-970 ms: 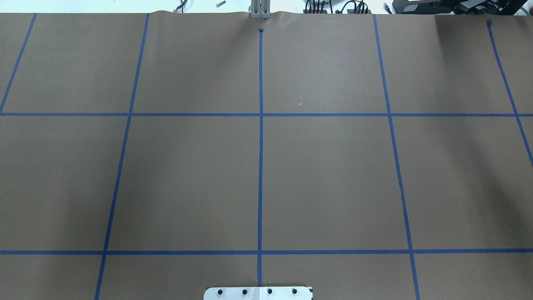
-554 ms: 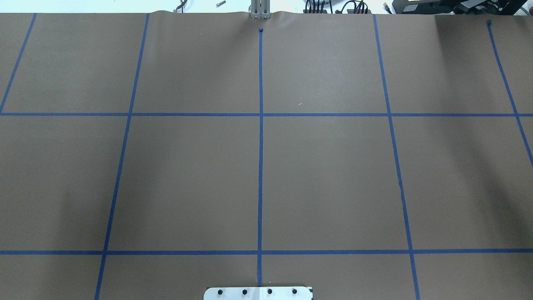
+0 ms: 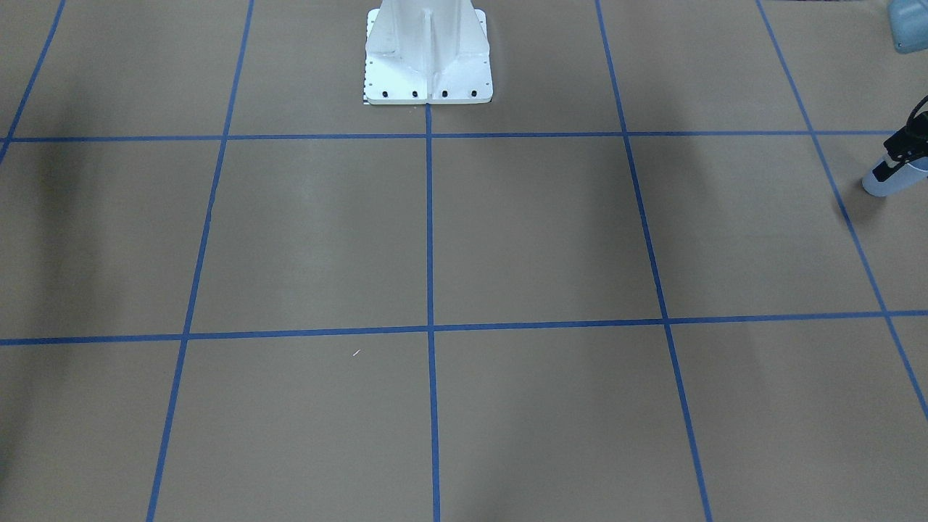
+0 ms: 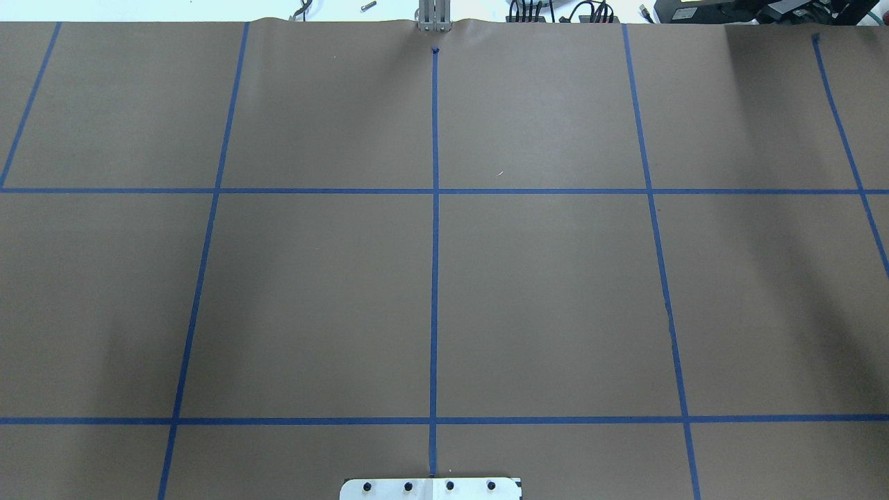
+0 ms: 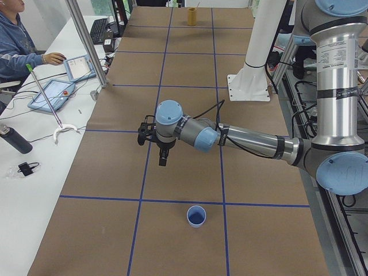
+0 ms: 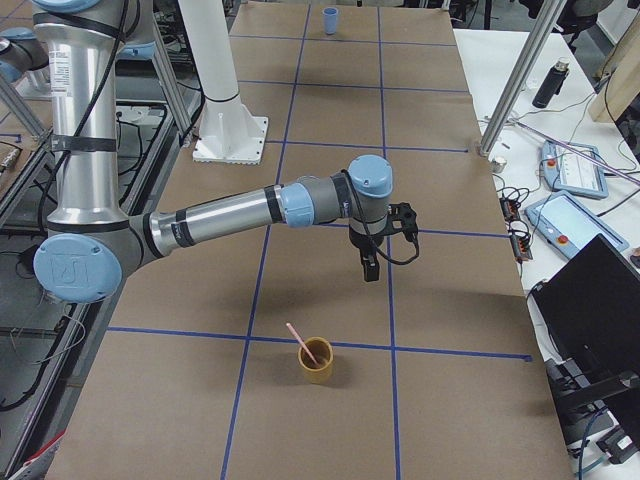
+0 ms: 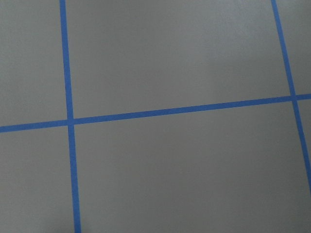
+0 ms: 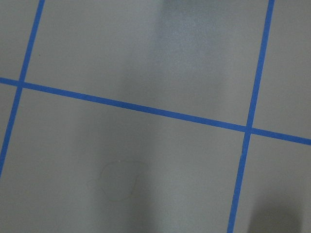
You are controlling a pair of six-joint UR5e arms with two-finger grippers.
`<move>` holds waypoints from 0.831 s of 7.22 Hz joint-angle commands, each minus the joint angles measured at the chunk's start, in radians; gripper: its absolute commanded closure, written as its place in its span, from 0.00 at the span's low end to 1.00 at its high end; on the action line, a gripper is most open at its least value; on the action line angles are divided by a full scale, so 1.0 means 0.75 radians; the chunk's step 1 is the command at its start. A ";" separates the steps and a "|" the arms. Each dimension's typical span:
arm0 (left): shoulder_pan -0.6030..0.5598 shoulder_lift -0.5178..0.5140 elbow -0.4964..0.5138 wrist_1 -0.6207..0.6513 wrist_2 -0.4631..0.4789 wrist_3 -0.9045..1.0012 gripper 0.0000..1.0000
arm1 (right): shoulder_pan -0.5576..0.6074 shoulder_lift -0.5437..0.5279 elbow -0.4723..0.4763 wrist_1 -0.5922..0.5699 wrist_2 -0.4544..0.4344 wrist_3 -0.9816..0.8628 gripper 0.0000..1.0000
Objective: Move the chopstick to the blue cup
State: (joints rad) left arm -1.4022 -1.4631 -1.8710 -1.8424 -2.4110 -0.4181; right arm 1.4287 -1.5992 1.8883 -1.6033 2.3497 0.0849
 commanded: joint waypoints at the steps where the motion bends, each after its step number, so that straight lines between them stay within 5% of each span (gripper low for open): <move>1: 0.000 0.000 -0.013 0.000 -0.001 -0.013 0.02 | -0.001 -0.013 0.010 0.000 0.027 0.016 0.00; 6: 0.000 0.010 -0.005 0.000 -0.013 -0.015 0.02 | 0.087 -0.183 0.080 0.000 0.025 0.016 0.00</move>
State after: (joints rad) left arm -1.4025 -1.4575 -1.8757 -1.8408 -2.4190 -0.4295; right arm 1.4597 -1.7109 1.9369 -1.6030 2.3681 0.0893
